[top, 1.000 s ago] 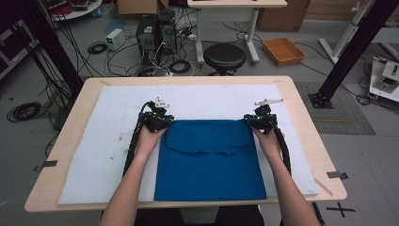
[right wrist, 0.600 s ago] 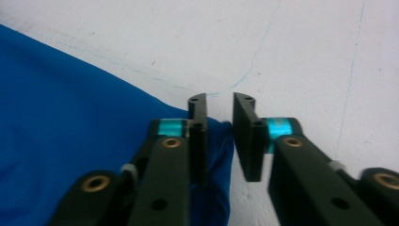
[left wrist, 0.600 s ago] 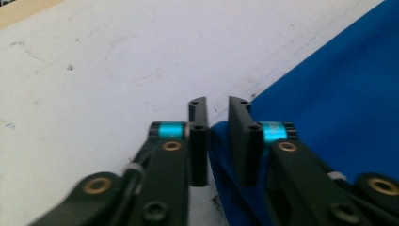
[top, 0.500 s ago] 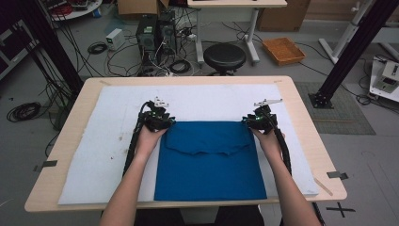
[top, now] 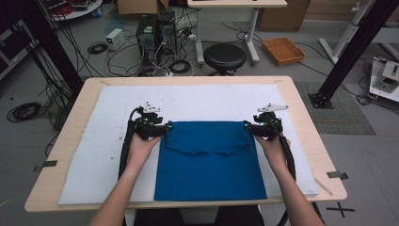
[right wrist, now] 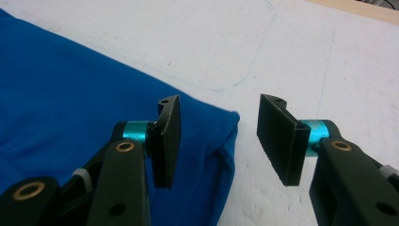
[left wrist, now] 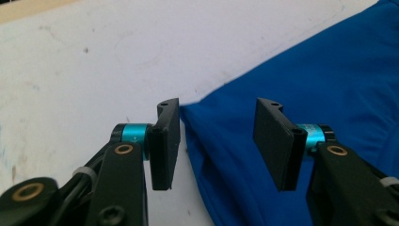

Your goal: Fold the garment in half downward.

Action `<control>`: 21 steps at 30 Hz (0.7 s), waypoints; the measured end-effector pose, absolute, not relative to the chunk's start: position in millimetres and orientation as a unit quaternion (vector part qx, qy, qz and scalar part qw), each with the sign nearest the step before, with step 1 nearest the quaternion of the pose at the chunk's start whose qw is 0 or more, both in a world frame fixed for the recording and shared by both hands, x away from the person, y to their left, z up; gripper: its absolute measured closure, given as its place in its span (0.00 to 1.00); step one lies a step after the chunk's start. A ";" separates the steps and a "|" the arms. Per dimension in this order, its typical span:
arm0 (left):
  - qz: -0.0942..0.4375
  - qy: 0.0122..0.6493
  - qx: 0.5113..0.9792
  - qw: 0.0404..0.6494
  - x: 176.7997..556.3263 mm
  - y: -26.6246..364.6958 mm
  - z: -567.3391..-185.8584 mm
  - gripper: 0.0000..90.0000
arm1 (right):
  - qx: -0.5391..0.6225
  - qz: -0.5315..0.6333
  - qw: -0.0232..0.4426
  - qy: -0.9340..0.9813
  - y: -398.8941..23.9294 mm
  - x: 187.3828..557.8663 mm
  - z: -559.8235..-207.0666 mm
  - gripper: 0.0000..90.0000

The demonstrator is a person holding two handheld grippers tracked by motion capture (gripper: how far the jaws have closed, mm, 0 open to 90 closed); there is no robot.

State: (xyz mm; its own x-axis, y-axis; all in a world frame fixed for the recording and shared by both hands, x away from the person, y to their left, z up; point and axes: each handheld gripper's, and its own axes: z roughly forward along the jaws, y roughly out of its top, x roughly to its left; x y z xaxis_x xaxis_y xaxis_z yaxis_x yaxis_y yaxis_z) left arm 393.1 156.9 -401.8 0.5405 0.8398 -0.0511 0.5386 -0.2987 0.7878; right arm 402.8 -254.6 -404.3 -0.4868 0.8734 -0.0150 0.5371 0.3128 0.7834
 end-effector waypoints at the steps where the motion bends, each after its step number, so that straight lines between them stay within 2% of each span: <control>1: 0.184 0.446 0.781 0.397 389.2 158.7 -402.4 0.57 | 0.455 0.374 0.228 0.775 -255.5 398.1 -403.8 0.56; 6: 0.132 0.477 0.770 0.402 374.8 165.6 -411.9 0.58 | 0.449 0.385 0.227 0.774 -259.9 375.5 -404.0 0.56; 11: 0.099 0.501 0.764 0.395 369.1 167.0 -425.5 0.64 | 0.448 0.385 0.236 0.772 -265.8 361.7 -411.1 0.56; 21: 0.075 0.531 0.754 0.380 373.4 158.4 -435.0 0.69 | 0.462 0.399 0.220 0.760 -274.5 358.7 -424.7 0.55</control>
